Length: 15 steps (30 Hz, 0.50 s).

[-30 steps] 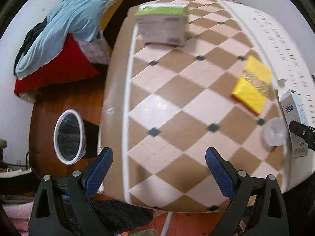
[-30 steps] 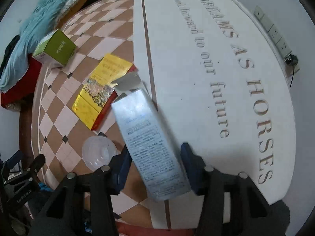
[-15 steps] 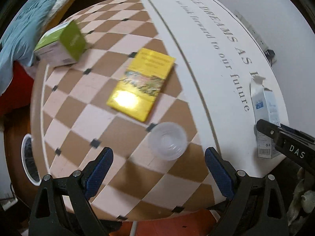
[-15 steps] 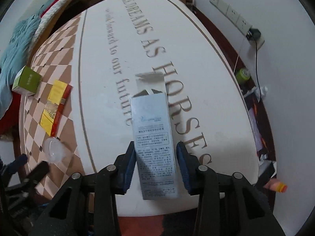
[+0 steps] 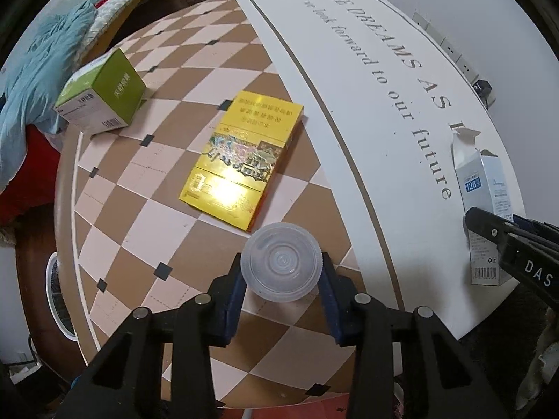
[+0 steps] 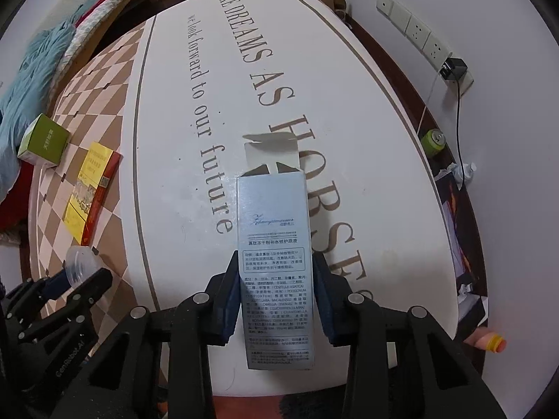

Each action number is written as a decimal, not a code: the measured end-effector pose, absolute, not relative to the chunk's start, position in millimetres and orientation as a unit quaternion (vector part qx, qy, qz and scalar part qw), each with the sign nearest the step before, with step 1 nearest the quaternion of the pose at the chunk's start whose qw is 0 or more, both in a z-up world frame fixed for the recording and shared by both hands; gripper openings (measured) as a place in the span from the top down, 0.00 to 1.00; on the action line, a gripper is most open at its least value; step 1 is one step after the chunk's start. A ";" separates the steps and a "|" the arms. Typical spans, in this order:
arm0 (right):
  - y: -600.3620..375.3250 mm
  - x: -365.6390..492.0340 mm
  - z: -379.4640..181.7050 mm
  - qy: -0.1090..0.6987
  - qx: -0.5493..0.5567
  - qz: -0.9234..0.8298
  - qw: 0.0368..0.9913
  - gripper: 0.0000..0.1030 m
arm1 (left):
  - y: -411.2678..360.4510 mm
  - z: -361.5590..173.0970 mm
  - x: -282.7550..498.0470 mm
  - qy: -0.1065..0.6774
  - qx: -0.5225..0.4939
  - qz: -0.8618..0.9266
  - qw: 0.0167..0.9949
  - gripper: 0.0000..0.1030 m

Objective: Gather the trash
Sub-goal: 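Grasp the white medicine box with the right tool while the left tool grasps the clear plastic lid, then carry box and lid over the bin and open both tools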

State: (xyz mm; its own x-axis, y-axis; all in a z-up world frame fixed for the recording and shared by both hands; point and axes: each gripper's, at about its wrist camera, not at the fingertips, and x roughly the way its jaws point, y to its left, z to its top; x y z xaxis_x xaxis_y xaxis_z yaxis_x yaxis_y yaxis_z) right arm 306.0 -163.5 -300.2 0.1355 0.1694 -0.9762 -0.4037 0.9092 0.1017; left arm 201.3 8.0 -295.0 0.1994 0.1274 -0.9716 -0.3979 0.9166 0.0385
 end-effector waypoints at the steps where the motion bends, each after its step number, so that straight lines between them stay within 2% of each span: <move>1: -163.5 305.6 -300.1 0.628 -0.094 0.192 0.748 0.63 | 8.4 -292.4 200.1 0.607 -0.111 0.172 0.768 0.65; 6: -166.2 302.7 -292.8 0.619 -0.093 0.197 0.755 0.64 | 10.2 -268.4 191.5 0.585 -0.107 0.180 0.783 0.65; 15: -152.0 282.8 -234.4 0.572 -0.085 0.234 0.782 0.64 | 40.8 -195.0 159.0 0.513 -0.098 0.214 0.826 0.65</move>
State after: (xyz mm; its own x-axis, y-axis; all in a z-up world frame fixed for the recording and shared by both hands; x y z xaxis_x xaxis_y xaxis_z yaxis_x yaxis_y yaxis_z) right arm 282.8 -152.0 -234.4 0.2362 0.2673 -0.9342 -0.4628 0.8763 0.1338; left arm 159.0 40.8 -195.0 0.3824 0.2541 -0.8884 -0.4541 0.8890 0.0588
